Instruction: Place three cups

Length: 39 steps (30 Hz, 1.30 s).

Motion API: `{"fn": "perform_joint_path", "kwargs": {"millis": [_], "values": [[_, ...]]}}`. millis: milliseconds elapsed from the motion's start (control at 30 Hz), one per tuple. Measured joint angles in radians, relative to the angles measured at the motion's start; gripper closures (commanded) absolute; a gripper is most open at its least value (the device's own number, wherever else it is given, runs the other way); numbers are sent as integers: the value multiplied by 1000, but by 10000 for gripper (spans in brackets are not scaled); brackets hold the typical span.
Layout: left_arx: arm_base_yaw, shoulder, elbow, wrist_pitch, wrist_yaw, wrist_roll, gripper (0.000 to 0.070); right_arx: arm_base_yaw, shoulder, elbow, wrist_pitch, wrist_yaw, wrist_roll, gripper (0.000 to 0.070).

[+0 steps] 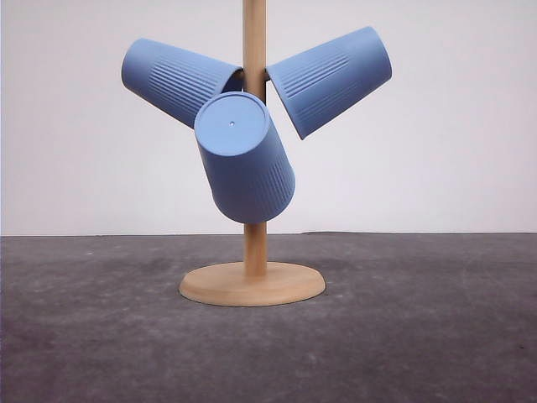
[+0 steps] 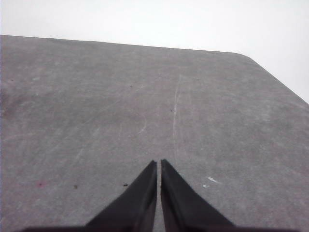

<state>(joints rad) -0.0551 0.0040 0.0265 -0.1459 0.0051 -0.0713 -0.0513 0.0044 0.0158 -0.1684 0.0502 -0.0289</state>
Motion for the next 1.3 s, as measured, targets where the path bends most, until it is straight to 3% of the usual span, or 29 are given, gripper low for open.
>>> {"fn": "perform_joint_path", "kwargs": {"millis": [1300], "values": [[0, 0, 0, 0, 0, 0, 700, 0, 0, 0, 0, 0, 0, 687]]}}
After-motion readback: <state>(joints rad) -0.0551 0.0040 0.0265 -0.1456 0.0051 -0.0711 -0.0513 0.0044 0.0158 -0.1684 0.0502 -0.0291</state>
